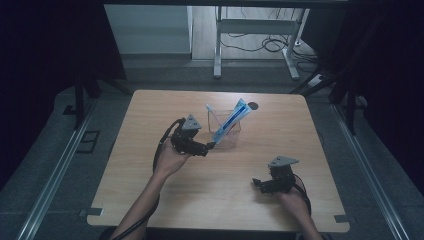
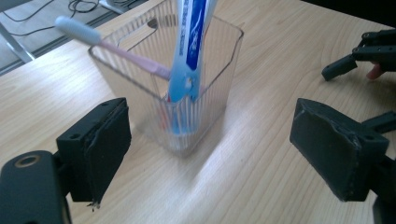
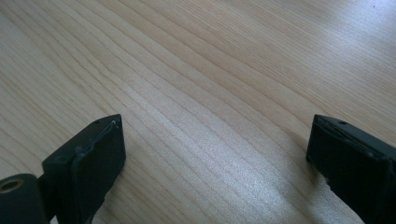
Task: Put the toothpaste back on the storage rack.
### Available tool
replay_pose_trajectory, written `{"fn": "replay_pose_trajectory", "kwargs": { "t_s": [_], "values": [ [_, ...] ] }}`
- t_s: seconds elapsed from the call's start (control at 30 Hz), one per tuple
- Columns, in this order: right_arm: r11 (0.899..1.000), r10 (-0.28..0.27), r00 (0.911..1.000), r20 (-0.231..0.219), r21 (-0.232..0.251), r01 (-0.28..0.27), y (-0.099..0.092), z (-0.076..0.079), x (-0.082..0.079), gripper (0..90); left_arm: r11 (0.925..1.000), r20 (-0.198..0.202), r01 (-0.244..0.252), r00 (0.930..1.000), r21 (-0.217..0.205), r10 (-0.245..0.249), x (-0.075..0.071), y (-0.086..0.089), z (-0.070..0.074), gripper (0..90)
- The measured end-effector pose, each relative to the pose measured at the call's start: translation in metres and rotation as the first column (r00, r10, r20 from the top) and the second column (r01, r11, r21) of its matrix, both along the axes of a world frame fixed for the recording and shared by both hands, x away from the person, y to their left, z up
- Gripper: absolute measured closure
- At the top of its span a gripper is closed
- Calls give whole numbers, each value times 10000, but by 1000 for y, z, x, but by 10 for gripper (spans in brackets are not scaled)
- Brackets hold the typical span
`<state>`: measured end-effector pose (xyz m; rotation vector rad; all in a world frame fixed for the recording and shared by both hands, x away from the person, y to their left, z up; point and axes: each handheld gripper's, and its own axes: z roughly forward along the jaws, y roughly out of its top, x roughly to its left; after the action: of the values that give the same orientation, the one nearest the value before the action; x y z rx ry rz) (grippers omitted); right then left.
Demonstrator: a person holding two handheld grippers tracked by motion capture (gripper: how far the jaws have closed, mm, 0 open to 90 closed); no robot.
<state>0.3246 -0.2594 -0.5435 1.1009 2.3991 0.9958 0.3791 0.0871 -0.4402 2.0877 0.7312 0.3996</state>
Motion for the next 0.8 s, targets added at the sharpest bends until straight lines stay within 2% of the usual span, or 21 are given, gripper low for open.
{"fn": "replay_pose_trajectory", "kwargs": {
  "t_s": [0.27, 0.4, 0.8],
  "values": [
    [10000, -84, 10000, -16, -21, 84, 1, 0, 0, 42, 9998, -15, -187, 9998, 3, 187, -18, 17, -11, 127],
    [10000, -88, 10000, 3, 6, 88, 1, 0, 0, 42, 9995, -106, -286, 9995, -139, 285, -27, 24, -17, 128],
    [10000, -98, 10000, -11, -2, 98, 1, 0, 0, 41, 9976, -381, -595, 9976, -353, 581, -50, 42, -43, 128]
  ]
}}
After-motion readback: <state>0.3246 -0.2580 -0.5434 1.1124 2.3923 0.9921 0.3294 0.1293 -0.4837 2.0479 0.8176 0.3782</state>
